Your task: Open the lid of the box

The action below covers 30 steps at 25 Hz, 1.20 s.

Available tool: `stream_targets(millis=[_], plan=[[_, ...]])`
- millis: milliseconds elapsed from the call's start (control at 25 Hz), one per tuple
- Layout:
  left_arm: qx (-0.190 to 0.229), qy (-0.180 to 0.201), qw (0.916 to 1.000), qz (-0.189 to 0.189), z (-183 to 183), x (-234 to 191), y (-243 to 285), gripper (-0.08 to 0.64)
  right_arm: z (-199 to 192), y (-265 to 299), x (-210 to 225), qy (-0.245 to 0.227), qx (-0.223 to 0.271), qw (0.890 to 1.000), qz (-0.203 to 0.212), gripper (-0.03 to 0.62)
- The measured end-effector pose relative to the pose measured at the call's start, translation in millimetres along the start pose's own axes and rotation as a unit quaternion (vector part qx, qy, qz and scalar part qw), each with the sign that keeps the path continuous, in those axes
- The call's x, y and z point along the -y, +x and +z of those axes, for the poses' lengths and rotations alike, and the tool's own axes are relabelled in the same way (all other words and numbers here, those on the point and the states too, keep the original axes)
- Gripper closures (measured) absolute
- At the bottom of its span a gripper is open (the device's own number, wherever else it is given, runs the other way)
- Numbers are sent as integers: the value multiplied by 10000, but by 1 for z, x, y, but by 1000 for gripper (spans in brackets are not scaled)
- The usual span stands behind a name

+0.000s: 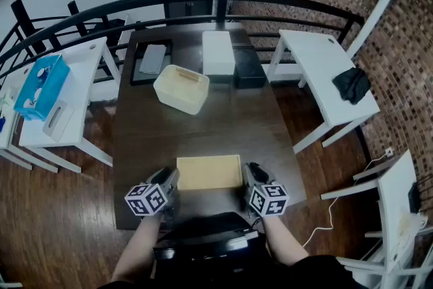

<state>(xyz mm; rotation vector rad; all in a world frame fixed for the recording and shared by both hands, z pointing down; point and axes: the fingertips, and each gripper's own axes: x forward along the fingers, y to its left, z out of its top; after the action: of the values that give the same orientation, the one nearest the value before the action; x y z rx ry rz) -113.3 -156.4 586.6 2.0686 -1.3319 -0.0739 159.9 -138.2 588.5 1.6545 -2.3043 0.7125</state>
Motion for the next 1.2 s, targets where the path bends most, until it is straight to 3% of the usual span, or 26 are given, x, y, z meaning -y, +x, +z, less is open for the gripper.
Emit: stream_targets(millis=[160,200,360,680,880,1200], plan=[[-416,44,9991,56,-22,-1,19,383,-18,10,-7,-122,-328,9993,96,521],[-495,67,9987,107,-26,-2,22,383,-21,12,-7,-131,-406,9990,131,478],[-689,31,9972,282,-39,-8,28,383,-31,17,-6,-180,-612,9978,185,471],[-556,-339,9975,268,-39,-10,27,423,-52,26,-5,-77,-999,9948,178,471],[-443,-550,9971,276,-31,-21,17,495,-54,29,-8,50,-1032,9944,224,471],[-268,-733,9961,412,-17,-57,-7,502,-57,28,-1,315,-992,9943,220,470]])
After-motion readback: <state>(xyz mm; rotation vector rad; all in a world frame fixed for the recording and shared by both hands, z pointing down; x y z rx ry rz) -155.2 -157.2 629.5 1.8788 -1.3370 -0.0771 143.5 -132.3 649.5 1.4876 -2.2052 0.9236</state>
